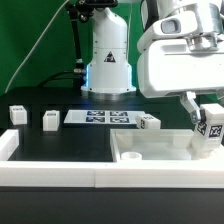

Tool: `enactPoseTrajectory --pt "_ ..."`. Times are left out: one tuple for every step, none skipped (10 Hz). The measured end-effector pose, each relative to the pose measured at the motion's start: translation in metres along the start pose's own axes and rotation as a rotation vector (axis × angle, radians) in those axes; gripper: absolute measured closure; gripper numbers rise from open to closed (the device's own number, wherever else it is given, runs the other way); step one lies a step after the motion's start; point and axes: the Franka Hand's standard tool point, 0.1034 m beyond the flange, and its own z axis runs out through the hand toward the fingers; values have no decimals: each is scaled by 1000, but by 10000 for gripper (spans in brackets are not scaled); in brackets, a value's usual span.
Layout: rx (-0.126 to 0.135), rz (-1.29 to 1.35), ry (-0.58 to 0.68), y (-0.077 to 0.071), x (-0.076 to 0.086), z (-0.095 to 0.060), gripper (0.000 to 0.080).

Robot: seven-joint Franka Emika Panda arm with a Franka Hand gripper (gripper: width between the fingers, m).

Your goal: Assemble one leg

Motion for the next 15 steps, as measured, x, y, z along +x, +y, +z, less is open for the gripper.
enactPoseTrajectory --pt "-5 2 15 1 -1 3 506" --pt "-12 3 37 2 -1 3 506" --pt "-21 5 59 5 -2 3 506" --pt "-33 15 86 10 -5 1 506" --pt "-38 14 99 10 -7 -1 506" --pt "-35 13 92 10 -6 0 506" --pt "-35 14 91 10 -6 0 506" --pt "-35 13 91 10 -6 0 345" --pt "-35 13 91 10 -7 0 221" --pt "-35 13 91 10 -7 0 221" --pt "-35 13 91 10 -7 0 165" --pt "-35 13 91 10 -7 0 154" --pt "-35 13 91 10 -7 0 154" --pt "-34 11 87 11 -7 0 151" --pt "-31 4 57 15 -1 -6 151"
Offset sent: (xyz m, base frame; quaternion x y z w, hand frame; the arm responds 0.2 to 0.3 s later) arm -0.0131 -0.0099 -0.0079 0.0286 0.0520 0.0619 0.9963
